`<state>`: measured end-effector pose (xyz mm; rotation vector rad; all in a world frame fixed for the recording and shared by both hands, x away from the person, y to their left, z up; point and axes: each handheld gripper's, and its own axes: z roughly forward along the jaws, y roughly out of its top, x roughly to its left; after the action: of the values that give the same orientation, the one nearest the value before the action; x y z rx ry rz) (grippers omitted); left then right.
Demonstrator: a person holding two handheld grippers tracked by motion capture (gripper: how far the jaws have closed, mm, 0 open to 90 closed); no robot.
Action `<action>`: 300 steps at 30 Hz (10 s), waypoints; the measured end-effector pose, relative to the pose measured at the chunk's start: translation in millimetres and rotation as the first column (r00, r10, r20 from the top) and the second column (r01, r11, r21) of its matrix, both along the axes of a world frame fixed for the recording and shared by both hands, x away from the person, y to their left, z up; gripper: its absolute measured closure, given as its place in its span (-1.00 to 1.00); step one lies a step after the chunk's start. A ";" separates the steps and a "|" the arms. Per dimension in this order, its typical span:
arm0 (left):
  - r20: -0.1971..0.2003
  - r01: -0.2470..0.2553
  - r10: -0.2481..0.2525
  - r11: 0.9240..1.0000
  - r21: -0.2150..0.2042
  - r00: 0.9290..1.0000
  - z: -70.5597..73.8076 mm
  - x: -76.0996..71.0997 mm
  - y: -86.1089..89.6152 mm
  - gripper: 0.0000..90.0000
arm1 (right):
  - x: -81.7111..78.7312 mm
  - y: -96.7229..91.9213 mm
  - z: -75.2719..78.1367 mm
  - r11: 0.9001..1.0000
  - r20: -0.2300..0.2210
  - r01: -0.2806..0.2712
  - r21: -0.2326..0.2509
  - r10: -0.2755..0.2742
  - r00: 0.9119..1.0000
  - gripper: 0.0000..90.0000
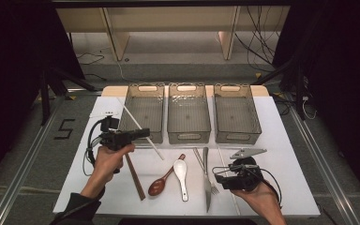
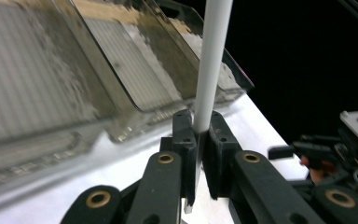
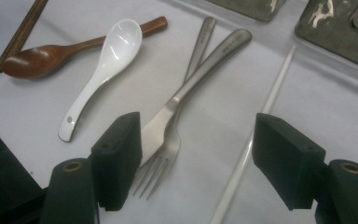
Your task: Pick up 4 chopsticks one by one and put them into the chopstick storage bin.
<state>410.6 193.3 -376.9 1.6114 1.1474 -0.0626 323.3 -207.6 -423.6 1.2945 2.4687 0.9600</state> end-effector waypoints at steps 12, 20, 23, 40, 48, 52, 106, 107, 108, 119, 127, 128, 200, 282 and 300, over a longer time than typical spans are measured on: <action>0.006 -0.034 0.033 0.998 0.056 0.999 28.8 37.4 7.4 0.86 | -4.4 -6.7 -1.6 1.000 0.015 0.004 0.022 -0.005 1.000 -0.30; 0.002 -0.072 0.072 0.993 0.098 0.997 34.0 59.6 6.8 0.86 | -6.9 -6.9 -0.7 1.000 0.031 0.009 0.030 -0.010 0.999 -0.34; -0.009 -0.090 0.092 0.989 0.116 0.996 33.1 69.2 7.0 0.86 | -7.5 -6.6 -1.4 1.000 0.032 0.009 0.030 -0.010 0.999 -0.34; -0.078 -0.169 0.182 0.974 0.152 0.980 21.9 110.5 5.5 0.86 | -7.8 -7.0 -4.1 0.999 0.026 0.004 0.035 -0.005 1.000 -0.34; -0.105 -0.164 0.186 0.968 0.190 0.977 7.2 116.8 -0.7 0.86 | -8.1 -7.8 -4.0 0.999 0.029 0.002 0.034 -0.003 1.000 -0.34; -0.126 -0.160 0.185 0.970 0.183 0.975 0.4 118.7 -2.9 0.86 | -8.2 -8.0 -4.0 0.999 0.029 0.001 0.034 -0.002 1.000 -0.34; -0.017 -0.084 0.087 0.984 0.155 0.996 1.0 30.8 3.4 -0.57 | -2.7 -14.0 -8.5 0.997 -0.061 0.033 -0.065 -0.037 0.997 -0.33; -0.012 -0.086 0.089 0.984 0.154 0.996 -0.4 25.8 4.3 -0.57 | -2.1 -13.8 -9.0 0.997 -0.062 0.030 -0.076 -0.035 0.997 -0.33; -0.006 -0.091 0.092 0.984 0.153 0.996 -1.7 21.1 5.5 -0.57 | -1.9 -13.5 -9.1 0.996 -0.066 0.029 -0.087 -0.034 0.997 -0.32; 0.020 -0.054 0.051 0.978 0.203 0.999 -15.8 -11.3 -0.7 -0.60 | 0.7 -12.4 -13.3 0.985 -0.120 0.018 -0.170 -0.039 0.992 -0.18; 0.010 -0.031 0.030 0.980 0.198 1.000 -28.2 -22.0 -4.7 -0.61 | 0.4 -11.1 -16.9 0.976 -0.155 0.005 -0.217 -0.040 0.987 -0.06; 0.011 -0.032 0.030 0.981 0.192 0.999 -29.2 -23.3 -4.6 -0.61 | 0.5 -11.4 -17.3 0.975 -0.158 0.002 -0.221 -0.038 0.987 -0.03; -0.022 -0.018 0.023 0.980 0.199 0.999 -50.0 -38.3 -1.3 -0.62 | 18.2 -32.0 -24.1 0.947 -0.310 -0.028 -0.319 -0.077 0.948 0.88; -0.110 0.114 -0.127 0.986 -0.120 0.986 -54.6 -44.6 -91.8 0.30 | 5.1 81.3 23.5 0.971 0.033 -0.239 0.027 0.238 0.971 0.87; -0.130 0.140 -0.174 0.961 -0.239 0.976 -57.0 -42.6 -87.4 0.80 | 4.3 81.2 23.8 0.964 0.049 -0.261 0.054 0.258 0.965 0.87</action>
<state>368.0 105.9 -433.9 1.5076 1.0806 -0.4123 327.5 -126.3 -399.8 0.9700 2.6408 1.1151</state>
